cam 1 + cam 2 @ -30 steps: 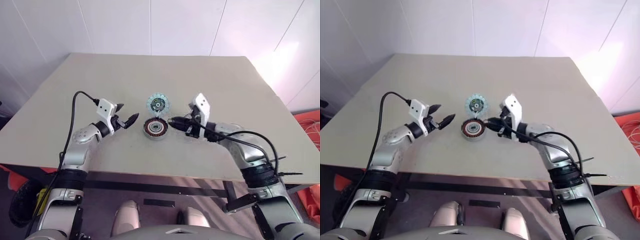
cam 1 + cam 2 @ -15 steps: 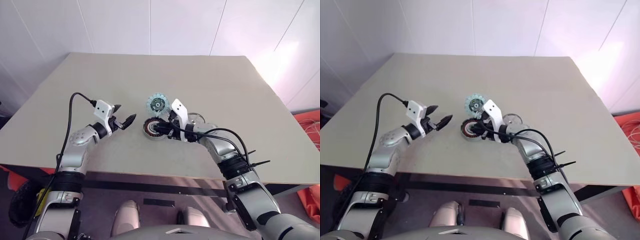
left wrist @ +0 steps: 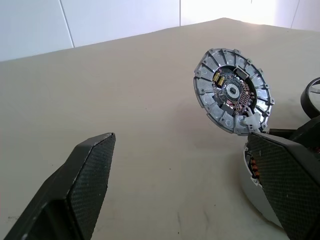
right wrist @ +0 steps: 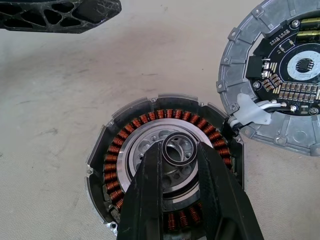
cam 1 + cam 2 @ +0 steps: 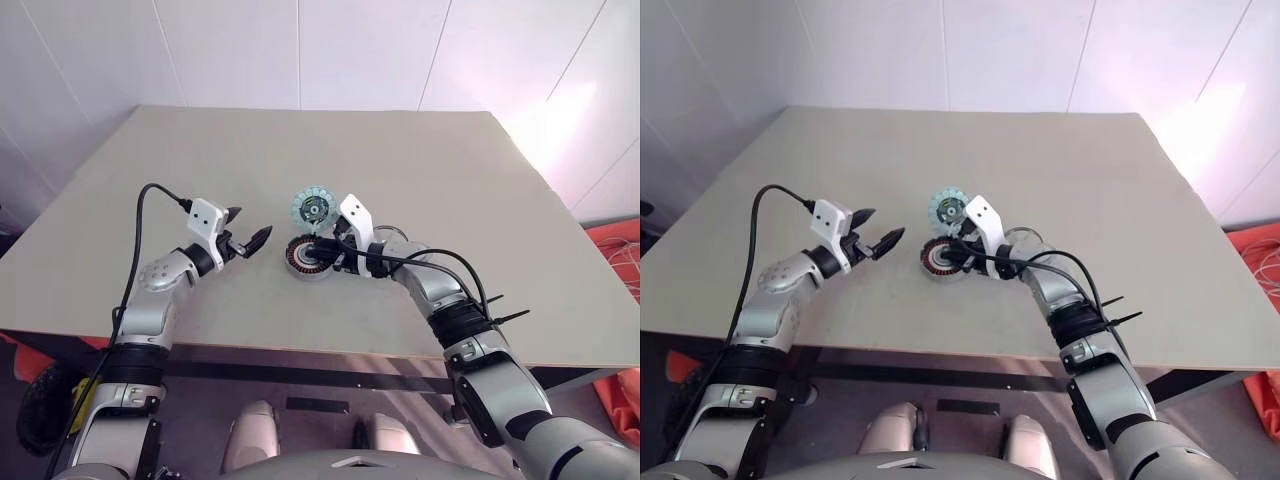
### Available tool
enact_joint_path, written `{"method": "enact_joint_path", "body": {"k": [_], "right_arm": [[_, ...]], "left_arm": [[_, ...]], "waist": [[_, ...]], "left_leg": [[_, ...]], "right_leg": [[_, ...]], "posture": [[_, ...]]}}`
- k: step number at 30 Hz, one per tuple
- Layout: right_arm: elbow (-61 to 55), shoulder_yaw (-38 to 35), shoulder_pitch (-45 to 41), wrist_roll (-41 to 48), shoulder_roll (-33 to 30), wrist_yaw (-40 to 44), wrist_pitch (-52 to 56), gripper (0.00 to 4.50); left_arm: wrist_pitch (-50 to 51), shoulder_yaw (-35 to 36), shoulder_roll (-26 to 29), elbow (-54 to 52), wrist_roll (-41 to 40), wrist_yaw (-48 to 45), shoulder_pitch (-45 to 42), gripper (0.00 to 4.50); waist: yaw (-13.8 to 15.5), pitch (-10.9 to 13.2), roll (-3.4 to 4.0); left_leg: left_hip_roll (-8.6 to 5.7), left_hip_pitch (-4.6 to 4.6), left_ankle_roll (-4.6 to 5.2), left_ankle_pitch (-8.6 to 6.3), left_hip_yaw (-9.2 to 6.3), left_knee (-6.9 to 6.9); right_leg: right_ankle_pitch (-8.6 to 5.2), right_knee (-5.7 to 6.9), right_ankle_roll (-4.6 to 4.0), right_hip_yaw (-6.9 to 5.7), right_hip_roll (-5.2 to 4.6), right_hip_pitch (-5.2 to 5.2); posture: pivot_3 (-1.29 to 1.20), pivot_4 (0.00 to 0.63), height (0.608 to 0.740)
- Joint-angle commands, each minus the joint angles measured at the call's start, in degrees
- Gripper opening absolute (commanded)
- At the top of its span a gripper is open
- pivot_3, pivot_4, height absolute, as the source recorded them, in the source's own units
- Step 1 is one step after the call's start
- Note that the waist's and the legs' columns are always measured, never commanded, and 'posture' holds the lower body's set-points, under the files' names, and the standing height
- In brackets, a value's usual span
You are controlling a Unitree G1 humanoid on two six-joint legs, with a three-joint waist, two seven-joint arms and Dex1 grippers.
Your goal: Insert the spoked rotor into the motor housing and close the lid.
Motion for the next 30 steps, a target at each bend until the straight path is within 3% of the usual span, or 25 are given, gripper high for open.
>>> {"method": "enact_joint_path", "body": {"k": [1, 30], "right_arm": [[-2.47, -1.29, -0.16, 0.09, -0.55, 0.19, -0.41, 0.66], [-5.65, 0.13, 1.3, -1.11, -0.43, 0.59, 0.15, 0.66]], "left_arm": [[-0.75, 1.05, 0.56, -1.98, -0.26, 0.26, -0.43, 4.5], [-1.29, 1.03, 0.3, -1.12, -0.09, 0.63, -0.8, 4.5]], "waist": [[0.0, 0.0, 0.0], [0.02, 0.0, 0.0]], "left_leg": [[0.0, 0.0, 0.0, 0.0, 0.0, 0.0], [0.0, 0.0, 0.0, 0.0, 0.0, 0.0]], "right_leg": [[0.0, 0.0, 0.0, 0.0, 0.0, 0.0], [-0.06, 0.0, 0.11, 0.0, 0.0, 0.0]], "posture": [[0.0, 0.0, 0.74], [0.0, 0.0, 0.74]]}}
